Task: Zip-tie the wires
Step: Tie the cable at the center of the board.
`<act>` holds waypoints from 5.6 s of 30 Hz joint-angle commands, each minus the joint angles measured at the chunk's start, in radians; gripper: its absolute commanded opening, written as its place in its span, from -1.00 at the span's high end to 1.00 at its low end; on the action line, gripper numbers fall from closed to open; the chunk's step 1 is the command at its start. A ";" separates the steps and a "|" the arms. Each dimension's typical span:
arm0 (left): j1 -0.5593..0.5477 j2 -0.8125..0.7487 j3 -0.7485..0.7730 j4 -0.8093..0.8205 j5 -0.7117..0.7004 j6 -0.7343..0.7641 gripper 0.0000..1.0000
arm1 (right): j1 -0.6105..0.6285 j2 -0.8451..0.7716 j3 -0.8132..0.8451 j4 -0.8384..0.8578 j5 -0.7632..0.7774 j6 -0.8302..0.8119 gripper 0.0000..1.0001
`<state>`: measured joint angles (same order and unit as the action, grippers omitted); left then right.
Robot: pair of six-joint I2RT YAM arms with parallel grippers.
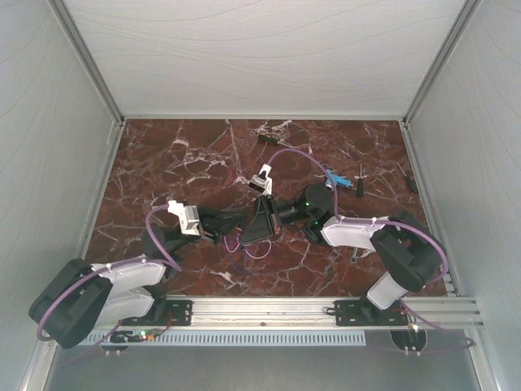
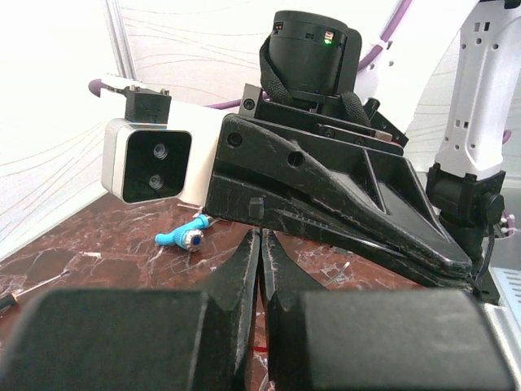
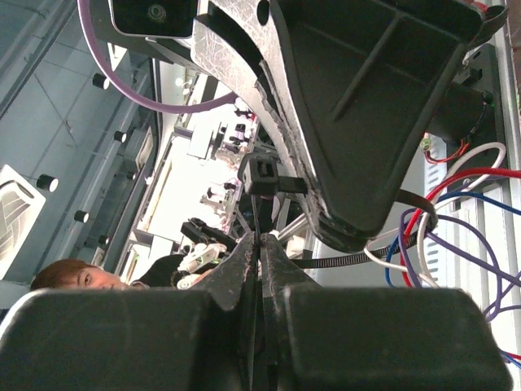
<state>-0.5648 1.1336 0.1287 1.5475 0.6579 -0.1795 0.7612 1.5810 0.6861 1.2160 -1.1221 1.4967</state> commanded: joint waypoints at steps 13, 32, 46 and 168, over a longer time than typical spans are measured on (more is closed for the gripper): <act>-0.009 -0.042 0.003 0.285 0.029 -0.005 1.00 | 0.010 -0.059 0.036 -0.058 0.004 -0.061 1.00; -0.015 -0.031 -0.002 0.285 0.013 0.007 1.00 | 0.019 -0.099 0.043 -0.150 0.010 -0.131 1.00; -0.015 -0.053 -0.003 0.286 0.025 0.000 1.00 | 0.020 -0.094 0.041 -0.145 0.009 -0.124 1.00; -0.030 -0.095 -0.001 0.284 0.121 0.045 1.00 | 0.009 -0.144 0.041 -0.170 -0.008 -0.103 1.00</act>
<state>-0.5877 1.0508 0.1215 1.5475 0.7441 -0.1574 0.7765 1.4666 0.7025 1.0416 -1.1244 1.4017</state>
